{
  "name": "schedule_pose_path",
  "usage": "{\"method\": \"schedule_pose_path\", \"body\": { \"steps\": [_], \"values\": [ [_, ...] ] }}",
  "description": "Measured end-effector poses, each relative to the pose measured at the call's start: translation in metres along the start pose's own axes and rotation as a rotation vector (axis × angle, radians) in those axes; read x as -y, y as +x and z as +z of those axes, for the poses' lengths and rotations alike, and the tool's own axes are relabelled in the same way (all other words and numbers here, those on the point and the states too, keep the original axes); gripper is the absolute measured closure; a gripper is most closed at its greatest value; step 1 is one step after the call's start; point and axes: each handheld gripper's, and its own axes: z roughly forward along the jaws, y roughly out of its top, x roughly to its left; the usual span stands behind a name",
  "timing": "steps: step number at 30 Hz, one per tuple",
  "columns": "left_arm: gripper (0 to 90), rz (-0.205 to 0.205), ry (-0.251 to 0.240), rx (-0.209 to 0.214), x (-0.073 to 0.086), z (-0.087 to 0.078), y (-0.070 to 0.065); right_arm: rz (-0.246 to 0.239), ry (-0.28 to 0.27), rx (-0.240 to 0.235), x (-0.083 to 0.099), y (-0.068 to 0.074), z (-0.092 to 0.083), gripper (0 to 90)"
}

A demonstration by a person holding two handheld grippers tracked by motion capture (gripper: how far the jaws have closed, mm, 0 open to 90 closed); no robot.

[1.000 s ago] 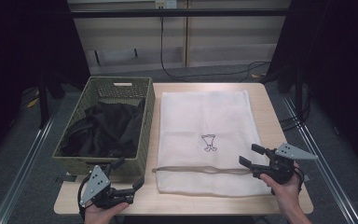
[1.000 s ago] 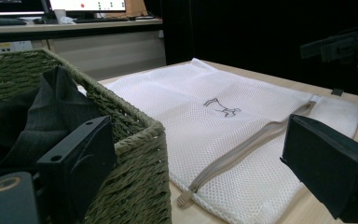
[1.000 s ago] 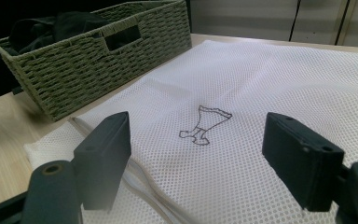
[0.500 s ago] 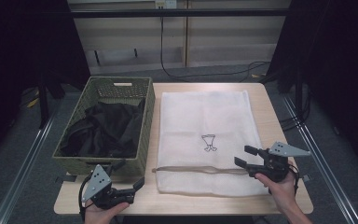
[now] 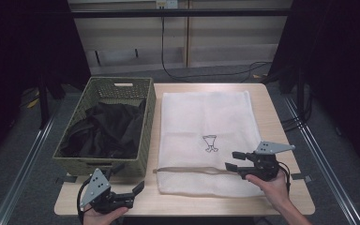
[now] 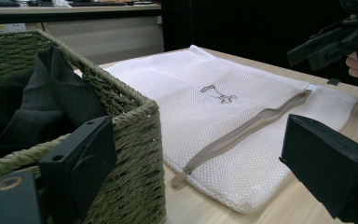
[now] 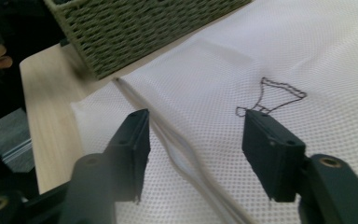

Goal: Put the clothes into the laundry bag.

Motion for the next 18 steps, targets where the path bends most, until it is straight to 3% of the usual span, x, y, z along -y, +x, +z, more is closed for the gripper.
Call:
{"method": "schedule_pose_path", "body": {
  "steps": [5, 10, 13, 18],
  "values": [
    [8.6, -0.001, 0.02, 0.016, 0.0, 0.003, -0.003, -0.021, 0.061, -0.021, -0.006, 0.001, 0.014, 46.1],
    [8.7, 0.019, 0.02, 0.008, -0.001, 0.006, -0.004, -0.051, 0.135, -0.001, -0.011, -0.001, 0.028, 45.5],
    [8.7, 0.024, 0.021, 0.009, -0.001, 0.006, -0.004, -0.058, 0.144, -0.005, -0.014, -0.002, 0.031, 46.5],
    [8.7, 0.024, 0.026, 0.005, -0.001, 0.006, -0.004, -0.078, 0.189, 0.027, -0.027, -0.008, 0.048, 43.1]
  ]
}}
